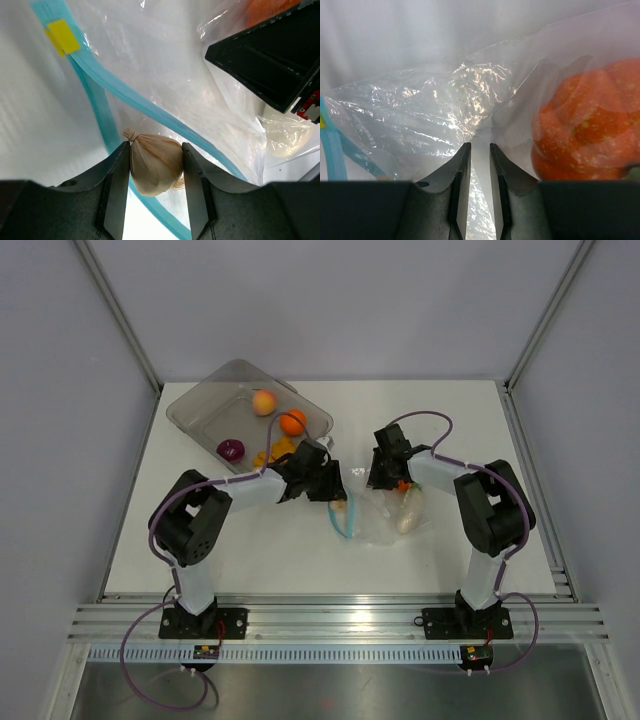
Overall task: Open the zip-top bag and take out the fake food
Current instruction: Pick up the fake vegetable from the zipper food storage bag, then place the fake vegetable in the bin.
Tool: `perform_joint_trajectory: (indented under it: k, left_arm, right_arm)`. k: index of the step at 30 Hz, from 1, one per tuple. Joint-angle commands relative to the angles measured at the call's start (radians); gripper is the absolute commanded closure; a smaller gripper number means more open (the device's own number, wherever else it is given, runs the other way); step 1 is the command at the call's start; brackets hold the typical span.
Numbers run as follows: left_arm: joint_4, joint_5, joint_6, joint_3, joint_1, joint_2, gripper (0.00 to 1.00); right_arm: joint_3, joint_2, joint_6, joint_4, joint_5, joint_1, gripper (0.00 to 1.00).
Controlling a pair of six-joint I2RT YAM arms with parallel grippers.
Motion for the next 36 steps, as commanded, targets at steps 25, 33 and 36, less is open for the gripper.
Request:
perform_joint_trajectory:
  k: [25,33,36]
  left_arm:
    - [-0.194,-0.078,0.083,0.072,0.220,-0.341,0.60]
    - [-0.149,-0.002,0.003,0.095,0.415,-0.327,0.60]
    - [-0.143,-0.003,-0.029,0.127,0.464,-0.289,0.60]
  right_arm:
    - [-0.003,-0.051,0.005,0.019,-0.005,-0.005,0.72]
    - [-0.012,-0.066,0.008,0.029,-0.033,-0.005,0.72]
    - [-0.015,-0.066,0.009,0.032,-0.037,-0.005,0.72]
